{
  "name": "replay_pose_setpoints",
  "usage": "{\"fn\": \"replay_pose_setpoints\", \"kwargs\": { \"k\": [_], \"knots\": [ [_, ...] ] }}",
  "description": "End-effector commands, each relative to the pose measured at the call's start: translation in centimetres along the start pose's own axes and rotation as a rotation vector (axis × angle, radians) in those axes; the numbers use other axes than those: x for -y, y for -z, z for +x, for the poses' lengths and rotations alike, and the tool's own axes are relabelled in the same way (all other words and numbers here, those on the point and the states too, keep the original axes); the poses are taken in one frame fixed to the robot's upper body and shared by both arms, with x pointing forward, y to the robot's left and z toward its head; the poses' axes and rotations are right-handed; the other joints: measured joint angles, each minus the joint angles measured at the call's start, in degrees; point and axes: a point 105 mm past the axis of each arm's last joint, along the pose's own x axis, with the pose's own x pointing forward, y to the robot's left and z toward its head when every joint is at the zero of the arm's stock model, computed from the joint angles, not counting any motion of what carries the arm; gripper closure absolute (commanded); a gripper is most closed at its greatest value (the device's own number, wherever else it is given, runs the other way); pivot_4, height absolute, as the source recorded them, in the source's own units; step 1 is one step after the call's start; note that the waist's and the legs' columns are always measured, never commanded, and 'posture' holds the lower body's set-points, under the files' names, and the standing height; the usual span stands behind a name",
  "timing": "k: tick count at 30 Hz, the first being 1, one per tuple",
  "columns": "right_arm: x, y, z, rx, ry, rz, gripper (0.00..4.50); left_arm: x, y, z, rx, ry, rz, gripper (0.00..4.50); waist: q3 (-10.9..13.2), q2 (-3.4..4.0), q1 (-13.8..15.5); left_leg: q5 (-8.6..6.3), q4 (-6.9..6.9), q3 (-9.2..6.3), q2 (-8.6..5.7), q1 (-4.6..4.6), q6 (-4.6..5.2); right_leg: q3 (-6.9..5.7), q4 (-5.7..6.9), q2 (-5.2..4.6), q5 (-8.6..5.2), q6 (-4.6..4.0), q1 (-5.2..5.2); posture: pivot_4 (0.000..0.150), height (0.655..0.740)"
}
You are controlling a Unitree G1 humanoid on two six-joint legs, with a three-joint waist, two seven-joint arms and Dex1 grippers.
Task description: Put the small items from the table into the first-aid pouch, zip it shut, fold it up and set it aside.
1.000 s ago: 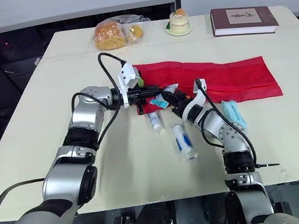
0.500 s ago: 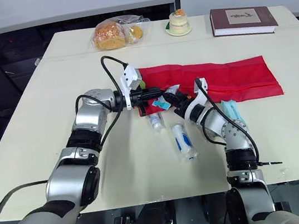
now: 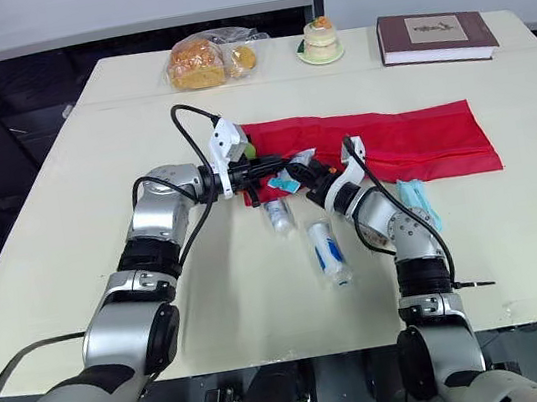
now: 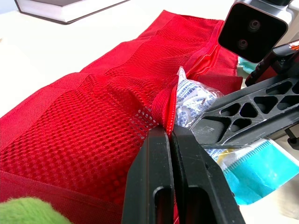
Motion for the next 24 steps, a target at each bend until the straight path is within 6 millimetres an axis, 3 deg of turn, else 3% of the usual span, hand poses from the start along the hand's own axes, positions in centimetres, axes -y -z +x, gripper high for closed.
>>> {"fn": "replay_pose_setpoints", "kwargs": {
  "k": [1,6,14,17,19,24],
  "knots": [
    [-0.2,-1.9,-0.9,0.060,0.037,-0.092,4.50,2.8,-2.6,2.2,0.080,0.165,0.114,4.43,0.00,0.00,0.16,0.00,0.00,0.00,0.00,0.00,0.00,0.00,0.00,0.00,0.00,0.00,0.00,0.150,0.7289],
    [0.0,-0.9,-2.4,-0.002,0.037,-0.134,4.50,1.6,-2.9,2.0,0.084,0.122,0.120,4.43,0.00,0.00,0.18,0.00,0.06,-0.03,-0.02,-0.05,0.00,-0.03,-0.01,-0.01,0.00,0.00,0.01,0.150,0.7289],
    [-0.1,-1.4,-3.0,0.021,0.031,-0.128,4.50,1.4,-2.7,2.1,0.079,0.131,0.126,4.43,0.00,0.00,-0.02,-0.01,0.06,-0.02,0.00,-0.03,0.01,-0.01,0.02,0.03,0.00,0.00,-0.01,0.150,0.7289],
    [-0.1,-1.6,-2.9,0.033,0.034,-0.131,3.30,1.9,-2.7,2.3,0.080,0.152,0.127,4.50,0.00,0.00,0.00,-0.01,0.06,-0.01,0.00,-0.05,0.01,0.00,0.01,0.02,0.00,0.00,-0.01,0.150,0.7289],
    [-0.2,-1.5,-2.9,0.035,0.032,-0.132,2.80,1.9,-2.6,2.4,0.079,0.155,0.128,4.50,0.00,0.00,0.01,-0.01,0.06,-0.01,0.00,-0.05,0.01,0.00,0.01,0.01,0.00,0.00,-0.01,0.150,0.7289],
    [-0.2,-1.6,-3.1,0.036,0.030,-0.131,2.80,1.7,-2.5,2.3,0.074,0.148,0.127,4.50,0.00,0.00,0.01,-0.01,0.06,-0.01,-0.01,-0.05,0.01,0.00,0.01,0.01,0.00,0.00,-0.01,0.150,0.7289]
  ]
}}
